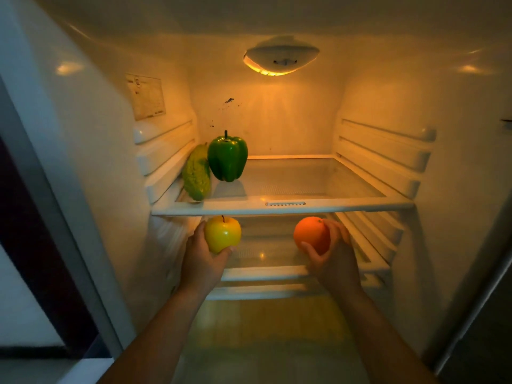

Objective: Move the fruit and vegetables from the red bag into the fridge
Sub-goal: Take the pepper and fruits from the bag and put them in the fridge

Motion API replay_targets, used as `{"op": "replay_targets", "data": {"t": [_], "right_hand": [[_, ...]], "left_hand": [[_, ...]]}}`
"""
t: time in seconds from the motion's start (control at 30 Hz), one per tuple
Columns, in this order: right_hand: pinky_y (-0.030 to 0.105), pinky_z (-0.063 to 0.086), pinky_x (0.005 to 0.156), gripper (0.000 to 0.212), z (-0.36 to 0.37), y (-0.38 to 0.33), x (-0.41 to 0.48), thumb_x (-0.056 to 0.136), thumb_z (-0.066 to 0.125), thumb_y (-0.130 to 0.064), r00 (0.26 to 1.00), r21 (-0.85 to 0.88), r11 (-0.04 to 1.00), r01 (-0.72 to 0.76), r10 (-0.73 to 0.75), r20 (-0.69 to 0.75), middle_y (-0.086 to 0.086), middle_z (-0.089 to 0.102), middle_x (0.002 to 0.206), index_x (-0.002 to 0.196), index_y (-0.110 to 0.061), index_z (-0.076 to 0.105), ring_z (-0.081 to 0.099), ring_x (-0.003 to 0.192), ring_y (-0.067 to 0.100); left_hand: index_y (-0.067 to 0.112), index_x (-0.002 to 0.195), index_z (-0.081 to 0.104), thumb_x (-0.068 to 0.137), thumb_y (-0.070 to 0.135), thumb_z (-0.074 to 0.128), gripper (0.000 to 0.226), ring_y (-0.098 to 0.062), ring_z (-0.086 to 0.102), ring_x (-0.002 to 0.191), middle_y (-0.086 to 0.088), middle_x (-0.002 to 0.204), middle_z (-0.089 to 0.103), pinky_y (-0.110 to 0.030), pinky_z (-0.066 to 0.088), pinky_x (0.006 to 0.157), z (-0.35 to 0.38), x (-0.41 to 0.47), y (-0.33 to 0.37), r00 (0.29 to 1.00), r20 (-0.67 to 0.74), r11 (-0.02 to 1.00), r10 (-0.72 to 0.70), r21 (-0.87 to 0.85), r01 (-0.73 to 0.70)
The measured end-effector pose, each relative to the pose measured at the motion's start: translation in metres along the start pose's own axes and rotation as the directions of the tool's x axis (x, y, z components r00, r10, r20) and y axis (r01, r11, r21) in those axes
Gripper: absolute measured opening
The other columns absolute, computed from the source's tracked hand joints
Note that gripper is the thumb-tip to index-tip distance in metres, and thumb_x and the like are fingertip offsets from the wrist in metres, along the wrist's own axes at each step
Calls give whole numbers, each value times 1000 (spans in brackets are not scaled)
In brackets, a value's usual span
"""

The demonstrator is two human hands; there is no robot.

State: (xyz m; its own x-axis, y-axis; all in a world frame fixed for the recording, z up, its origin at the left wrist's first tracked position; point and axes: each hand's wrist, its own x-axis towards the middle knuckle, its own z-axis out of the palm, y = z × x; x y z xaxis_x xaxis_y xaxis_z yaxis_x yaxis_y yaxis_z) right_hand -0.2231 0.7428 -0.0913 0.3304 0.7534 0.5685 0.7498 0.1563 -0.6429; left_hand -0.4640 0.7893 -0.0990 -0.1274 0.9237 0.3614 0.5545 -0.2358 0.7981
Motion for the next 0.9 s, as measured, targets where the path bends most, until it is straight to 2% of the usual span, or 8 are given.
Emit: {"op": "replay_targets", "data": {"t": [0.13, 0.23, 0.37, 0.6, 0.73, 0.9], "right_hand": [[40, 44, 97, 69, 1, 1, -6, 73, 76, -27, 1000, 7, 1000, 1, -1, 4, 10, 45, 134, 131, -12, 43, 46, 120, 26], [31, 39, 93, 67, -4, 0, -7, 74, 76, -25, 1000, 6, 1000, 6, -6, -4, 10, 46, 132, 131, -12, 44, 46, 118, 26], [28, 35, 90, 67, -7, -2, -8, 74, 76, -24, 1000, -5, 1000, 22, -22, 3, 12, 45, 132, 131, -11, 44, 45, 119, 27], [34, 38, 96, 63, -15, 9, -5, 76, 74, -20, 998, -63, 998, 24, -27, -53, 14, 44, 134, 130, -8, 44, 45, 120, 29], [41, 38, 99, 61, -20, 20, 0, 76, 73, -16, 995, -139, 990, -2, -12, -100, 20, 45, 133, 128, -2, 45, 45, 120, 36], [37, 37, 100, 60, -21, 23, 3, 77, 73, -18, 992, -129, 991, -17, 0, -125, 19, 44, 135, 128, -2, 45, 44, 122, 35]], "left_hand": [[12, 138, 29, 75, 32, 75, 81, -37, 51, 111, -17, 128, 50, -39, 43, 83, 4, 11, 1, 996, 8, 995, -89, 53, 88], [7, 135, 31, 75, 31, 74, 78, -39, 52, 109, -20, 125, 52, -39, 42, 80, 2, 17, 3, 997, 0, 992, -75, 105, 74], [5, 137, 32, 75, 32, 75, 80, -38, 50, 113, -21, 127, 51, -40, 43, 84, 2, 20, 3, 999, 2, 992, -44, 123, 43], [8, 131, 38, 73, 30, 77, 74, -37, 52, 108, -18, 124, 53, -33, 39, 76, 8, 20, -1, 998, 60, 999, -24, 47, 21], [8, 131, 39, 71, 31, 78, 75, -38, 52, 108, -19, 123, 54, -38, 42, 80, 8, 22, -2, 999, -6, 996, -51, 79, 51], [9, 134, 37, 72, 32, 77, 78, -37, 51, 112, -18, 126, 52, -43, 44, 86, 4, 24, -7, 999, 2, 997, -43, 69, 43]]}}
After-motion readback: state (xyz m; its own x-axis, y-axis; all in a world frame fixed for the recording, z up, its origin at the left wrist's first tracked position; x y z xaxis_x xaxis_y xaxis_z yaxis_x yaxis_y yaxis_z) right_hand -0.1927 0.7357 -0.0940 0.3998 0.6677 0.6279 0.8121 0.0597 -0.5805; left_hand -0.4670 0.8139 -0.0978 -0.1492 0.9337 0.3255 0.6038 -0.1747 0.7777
